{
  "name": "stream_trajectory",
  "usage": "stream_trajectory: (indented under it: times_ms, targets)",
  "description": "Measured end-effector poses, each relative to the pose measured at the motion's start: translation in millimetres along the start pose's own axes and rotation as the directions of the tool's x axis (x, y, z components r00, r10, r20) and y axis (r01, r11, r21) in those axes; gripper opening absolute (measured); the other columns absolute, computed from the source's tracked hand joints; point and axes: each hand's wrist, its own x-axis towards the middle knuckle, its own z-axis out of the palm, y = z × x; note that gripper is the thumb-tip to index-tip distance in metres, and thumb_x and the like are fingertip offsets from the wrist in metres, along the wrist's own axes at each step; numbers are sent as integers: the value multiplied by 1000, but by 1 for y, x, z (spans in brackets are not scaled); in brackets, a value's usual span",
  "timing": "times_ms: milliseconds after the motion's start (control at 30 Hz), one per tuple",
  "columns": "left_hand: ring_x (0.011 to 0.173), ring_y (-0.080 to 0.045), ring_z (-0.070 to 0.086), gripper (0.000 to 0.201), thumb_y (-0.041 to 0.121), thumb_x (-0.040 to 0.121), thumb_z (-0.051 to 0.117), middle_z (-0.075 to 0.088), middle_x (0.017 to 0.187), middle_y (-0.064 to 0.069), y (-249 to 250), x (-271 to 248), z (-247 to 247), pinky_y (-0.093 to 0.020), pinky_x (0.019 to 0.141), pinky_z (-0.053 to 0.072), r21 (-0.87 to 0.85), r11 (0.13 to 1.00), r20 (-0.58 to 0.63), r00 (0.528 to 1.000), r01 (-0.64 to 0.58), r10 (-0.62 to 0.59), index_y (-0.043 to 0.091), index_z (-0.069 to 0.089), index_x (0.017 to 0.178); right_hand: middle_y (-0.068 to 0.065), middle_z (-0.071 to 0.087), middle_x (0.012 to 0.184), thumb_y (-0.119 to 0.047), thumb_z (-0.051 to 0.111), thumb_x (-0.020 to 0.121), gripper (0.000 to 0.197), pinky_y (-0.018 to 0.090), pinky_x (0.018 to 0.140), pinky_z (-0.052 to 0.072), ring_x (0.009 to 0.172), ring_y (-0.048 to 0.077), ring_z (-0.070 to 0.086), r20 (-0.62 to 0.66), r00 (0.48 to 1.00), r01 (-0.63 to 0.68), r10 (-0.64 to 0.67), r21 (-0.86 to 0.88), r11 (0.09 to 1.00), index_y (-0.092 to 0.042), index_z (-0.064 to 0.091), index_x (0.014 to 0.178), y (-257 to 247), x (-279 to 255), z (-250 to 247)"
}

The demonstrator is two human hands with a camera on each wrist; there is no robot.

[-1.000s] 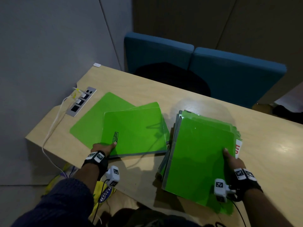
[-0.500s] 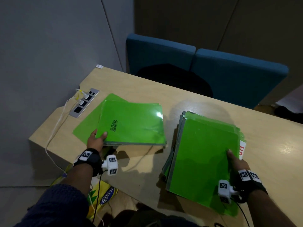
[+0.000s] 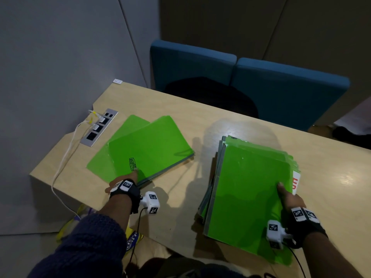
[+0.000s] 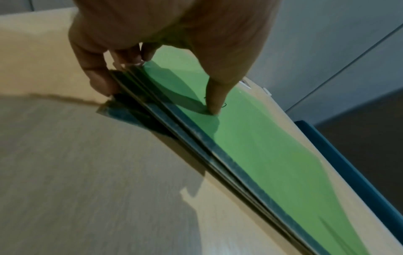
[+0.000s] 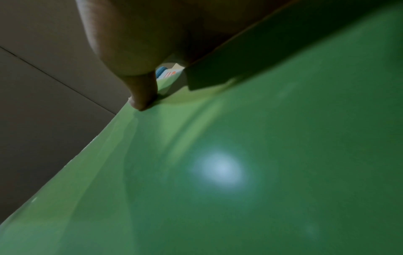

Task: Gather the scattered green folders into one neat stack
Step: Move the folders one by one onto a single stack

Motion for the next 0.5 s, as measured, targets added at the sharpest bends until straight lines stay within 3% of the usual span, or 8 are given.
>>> stream_trajectory:
  times_ms: [67,133,167,267,333,367,467,500]
  targets:
    - [134,-43,39,102,62,60,70,32,153,-20,4,-1,6,-57,106,38,16,1000,27,1000,-7,6,28,32,147,24,65,88,-75,53,81,77,37,60,45,71,35,62,-10,1000,-19,19,-8,1000,1,61,97,0,3,2]
    - [131,-46,40,78,40,83,62,27,155,-19,9,-27,-2,-56,103,40,172,983,7,998,-66,66,49,17,147,23,63,85,-73,53,83,75,37,61,45,70,34,61,-17,1000,-26,26,-14,1000,0,60,96,0,4,4]
    - [130,-45,42,77,34,86,58,27,156,-19,13,-37,-4,-53,102,42,187,974,55,991,-131,122,49,16,148,22,63,83,-70,53,85,72,36,60,44,70,33,60,-19,1000,-20,20,-9,1000,1,60,96,0,4,4]
    - [135,-36,42,64,27,95,55,31,155,-17,26,-46,-9,-36,88,49,181,975,254,964,-131,83,14,28,151,23,64,87,-65,55,87,67,36,63,43,71,32,59,-32,999,-5,6,3,1000,1,60,99,-1,4,5]
    - [137,-33,41,52,17,98,52,36,152,-19,31,-47,-12,-22,64,42,40,997,232,971,-60,49,-1,36,144,26,64,93,-63,56,88,67,37,65,43,73,34,59,-46,999,5,-4,6,1000,2,61,100,-1,4,6]
    - [136,-32,42,51,16,99,51,37,152,-19,34,-44,-13,-21,63,40,76,993,222,973,-87,68,-1,36,144,27,64,94,-63,57,88,66,37,65,43,73,34,59,-52,999,7,-7,11,1000,3,61,100,-1,4,6]
    - [132,-30,47,58,30,99,51,41,150,-17,36,-41,-19,-30,88,46,215,952,281,948,-216,152,8,32,150,23,66,91,-65,59,85,65,42,68,48,73,35,62,-57,998,-10,13,51,999,-1,61,94,0,3,8]
    - [131,-32,47,56,28,100,50,42,148,-18,38,-30,-20,-31,89,45,179,968,266,956,-176,125,7,33,149,22,67,90,-67,59,83,64,44,69,50,74,36,63,-61,998,-14,18,71,997,-4,61,92,1,3,8]
